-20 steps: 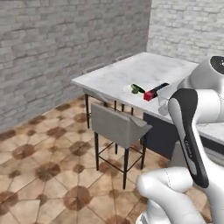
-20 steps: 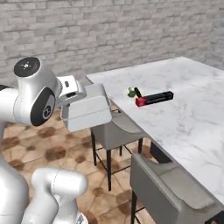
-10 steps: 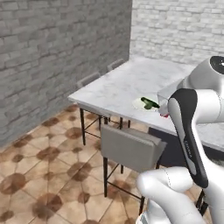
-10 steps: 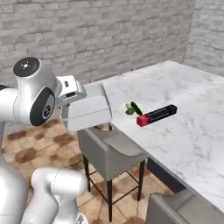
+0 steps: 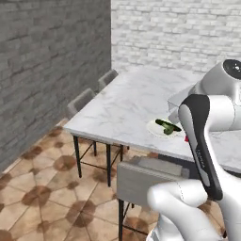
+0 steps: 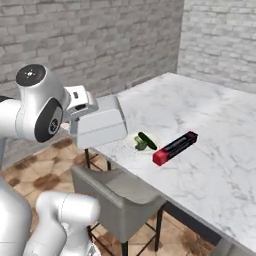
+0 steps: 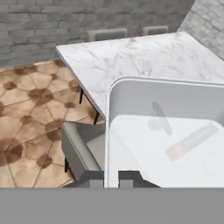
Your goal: Retrieve the tupperware and aluminum foil from the cabinet and place them on the dining counter near the plate with cucumber and broccoli to prepare for storing leftovers.
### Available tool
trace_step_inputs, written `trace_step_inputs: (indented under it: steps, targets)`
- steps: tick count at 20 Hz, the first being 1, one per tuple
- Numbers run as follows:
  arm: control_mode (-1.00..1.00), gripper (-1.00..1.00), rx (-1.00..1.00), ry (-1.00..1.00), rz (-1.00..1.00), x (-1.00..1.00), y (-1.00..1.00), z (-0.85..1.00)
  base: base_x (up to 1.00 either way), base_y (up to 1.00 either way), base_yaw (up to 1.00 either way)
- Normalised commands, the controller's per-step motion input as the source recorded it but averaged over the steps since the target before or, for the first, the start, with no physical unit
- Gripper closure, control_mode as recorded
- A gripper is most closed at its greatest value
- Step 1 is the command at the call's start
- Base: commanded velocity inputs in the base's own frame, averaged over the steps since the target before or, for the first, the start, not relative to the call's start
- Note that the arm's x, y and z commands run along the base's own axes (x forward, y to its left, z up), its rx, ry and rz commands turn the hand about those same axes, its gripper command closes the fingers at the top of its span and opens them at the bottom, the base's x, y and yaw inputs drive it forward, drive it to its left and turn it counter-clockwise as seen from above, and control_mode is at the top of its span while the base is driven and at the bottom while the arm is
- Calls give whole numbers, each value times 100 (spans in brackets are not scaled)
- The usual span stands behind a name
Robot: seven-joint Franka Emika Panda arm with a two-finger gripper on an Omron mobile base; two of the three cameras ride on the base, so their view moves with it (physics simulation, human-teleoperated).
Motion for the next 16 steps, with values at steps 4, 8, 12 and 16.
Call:
trace_step_inputs:
  steps: [4, 8, 12, 16]
  targets:
    - [100, 100, 0, 0, 0, 0, 0, 0, 100, 16, -46]
    - [100, 100, 0, 0, 0, 0, 0, 0, 100, 18, -51]
    - [100, 100, 0, 0, 0, 0, 0, 0, 100, 28, -53]
    - [100, 100, 0, 0, 0, 0, 0, 0, 99, 41, -54]
